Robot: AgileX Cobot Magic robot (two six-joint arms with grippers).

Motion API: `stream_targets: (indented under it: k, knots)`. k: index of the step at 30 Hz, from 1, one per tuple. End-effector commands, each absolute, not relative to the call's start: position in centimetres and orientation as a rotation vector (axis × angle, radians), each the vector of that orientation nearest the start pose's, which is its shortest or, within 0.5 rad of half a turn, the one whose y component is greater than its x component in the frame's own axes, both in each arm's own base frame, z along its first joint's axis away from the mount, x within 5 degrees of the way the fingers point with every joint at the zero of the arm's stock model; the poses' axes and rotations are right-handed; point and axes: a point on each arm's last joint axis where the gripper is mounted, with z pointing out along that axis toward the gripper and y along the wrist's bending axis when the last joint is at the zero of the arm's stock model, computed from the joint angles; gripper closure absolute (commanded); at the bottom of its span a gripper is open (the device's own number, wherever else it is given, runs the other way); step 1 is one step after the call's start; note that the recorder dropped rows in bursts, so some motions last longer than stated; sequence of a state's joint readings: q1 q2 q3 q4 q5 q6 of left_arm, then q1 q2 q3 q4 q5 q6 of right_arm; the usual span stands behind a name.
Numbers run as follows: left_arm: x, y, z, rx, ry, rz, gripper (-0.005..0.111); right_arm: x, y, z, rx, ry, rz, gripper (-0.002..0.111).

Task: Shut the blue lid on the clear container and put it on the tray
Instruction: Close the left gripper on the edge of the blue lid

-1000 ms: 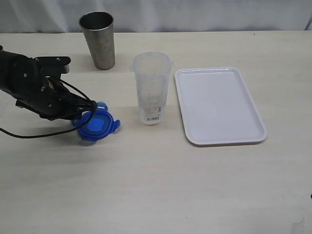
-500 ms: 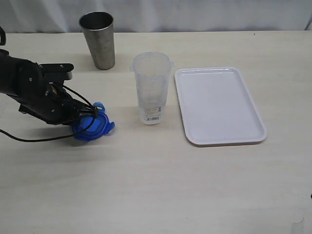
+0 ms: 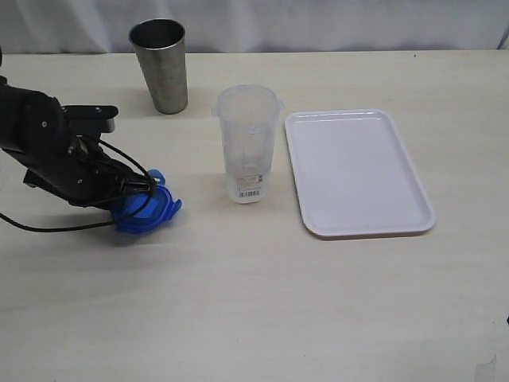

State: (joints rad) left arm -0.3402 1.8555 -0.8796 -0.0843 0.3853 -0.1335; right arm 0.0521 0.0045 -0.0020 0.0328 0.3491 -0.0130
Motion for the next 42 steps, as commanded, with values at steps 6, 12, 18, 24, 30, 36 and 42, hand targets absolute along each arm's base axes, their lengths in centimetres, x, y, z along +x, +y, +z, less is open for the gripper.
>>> stream_targets:
  k: [6,12,18,24,30,36,42]
  knots:
    - [29.0,-10.8,12.3,0.195,2.915,-0.147,0.07,5.3,0.4,18.2,-0.032,1.829,0.062,0.104]
    - [29.3,-10.7,12.3,0.239,2.881,-0.133,0.07,5.3,0.4,18.2,-0.032,1.829,0.062,0.104]
    - [29.9,-10.8,12.5,0.322,2.808,-0.124,0.07,5.3,0.4,18.2,-0.032,1.829,0.062,0.104]
    - [30.2,-11.0,12.6,0.324,2.762,-0.134,0.071,5.3,0.4,18.2,-0.032,1.829,0.062,0.104]
    - [30.0,-10.9,12.5,0.366,2.778,-0.122,0.071,5.3,0.4,18.2,-0.032,1.829,0.062,0.104]
    - [30.0,-10.9,12.5,0.364,2.781,-0.123,0.071,5.3,0.4,18.2,-0.032,1.829,0.062,0.104]
    - [29.7,-10.8,12.3,0.363,2.791,-0.121,0.071,5.3,0.4,18.2,-0.032,1.829,0.062,0.104]
